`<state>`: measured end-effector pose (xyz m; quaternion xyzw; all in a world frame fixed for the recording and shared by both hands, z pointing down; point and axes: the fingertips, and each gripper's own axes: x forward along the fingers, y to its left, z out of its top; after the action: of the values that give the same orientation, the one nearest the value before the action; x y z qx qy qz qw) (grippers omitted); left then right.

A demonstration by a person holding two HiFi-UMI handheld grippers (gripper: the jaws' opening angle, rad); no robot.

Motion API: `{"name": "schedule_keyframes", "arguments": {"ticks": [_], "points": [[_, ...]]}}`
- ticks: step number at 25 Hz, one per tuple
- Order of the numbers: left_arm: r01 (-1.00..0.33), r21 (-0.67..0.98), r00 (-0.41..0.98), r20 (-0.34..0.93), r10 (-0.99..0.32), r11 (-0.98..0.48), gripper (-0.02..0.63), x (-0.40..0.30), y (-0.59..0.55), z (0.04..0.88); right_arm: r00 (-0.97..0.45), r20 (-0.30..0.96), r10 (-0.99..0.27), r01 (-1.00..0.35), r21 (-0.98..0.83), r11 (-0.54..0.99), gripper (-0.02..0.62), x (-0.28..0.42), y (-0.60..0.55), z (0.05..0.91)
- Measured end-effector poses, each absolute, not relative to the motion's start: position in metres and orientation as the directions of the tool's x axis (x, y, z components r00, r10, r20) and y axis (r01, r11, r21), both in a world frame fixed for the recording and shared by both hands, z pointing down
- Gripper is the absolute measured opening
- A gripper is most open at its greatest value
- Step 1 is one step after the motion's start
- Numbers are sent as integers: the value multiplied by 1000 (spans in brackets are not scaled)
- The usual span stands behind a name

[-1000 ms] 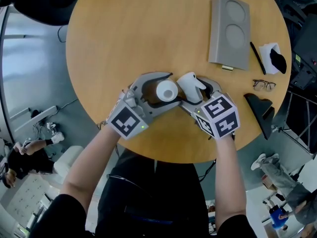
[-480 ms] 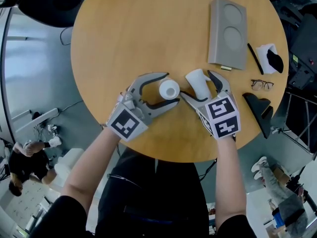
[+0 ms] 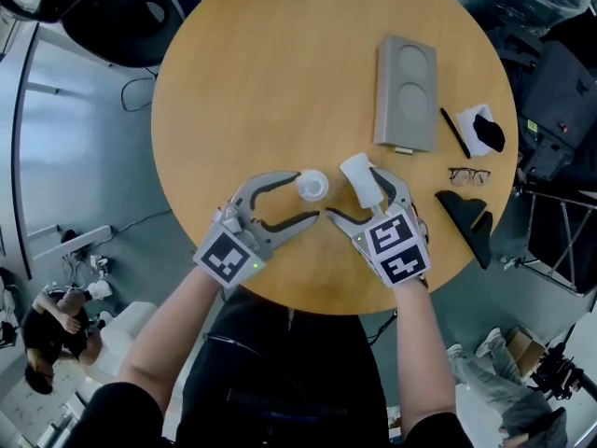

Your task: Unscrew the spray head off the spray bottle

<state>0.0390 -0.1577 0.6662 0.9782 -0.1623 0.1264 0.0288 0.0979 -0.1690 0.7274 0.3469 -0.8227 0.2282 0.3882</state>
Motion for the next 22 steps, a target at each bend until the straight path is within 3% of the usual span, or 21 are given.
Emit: {"name": "schedule_keyframes", "arguments": {"ticks": [2,7,9,12,17,22], "points": [[-329,18,912,264,-313,-944,240,34,-150,647,-460,810,-364,-732,-113,672,366,93,-156,712],[-339,39,916,239,-321,-940,139,23,-130,599,-490,803,-340,-718,-151,680,177,87,-126,669],[-346,61,919,225,-325,-936,78,18,-124,579,-517,778,-358,-706,-151,692,10,82,-122,642],[-358,89,918,216,-333,-929,21,10,-112,550,-569,726,-386,-686,-161,709,0,73,-113,603],[-366,107,912,238,-334,-924,17,-5,-88,501,-640,616,-459,-670,-157,725,0,55,-94,535],[-386,129,908,230,-351,-913,17,-18,-76,448,-739,423,-525,-640,-194,744,0,36,-83,451]]}}
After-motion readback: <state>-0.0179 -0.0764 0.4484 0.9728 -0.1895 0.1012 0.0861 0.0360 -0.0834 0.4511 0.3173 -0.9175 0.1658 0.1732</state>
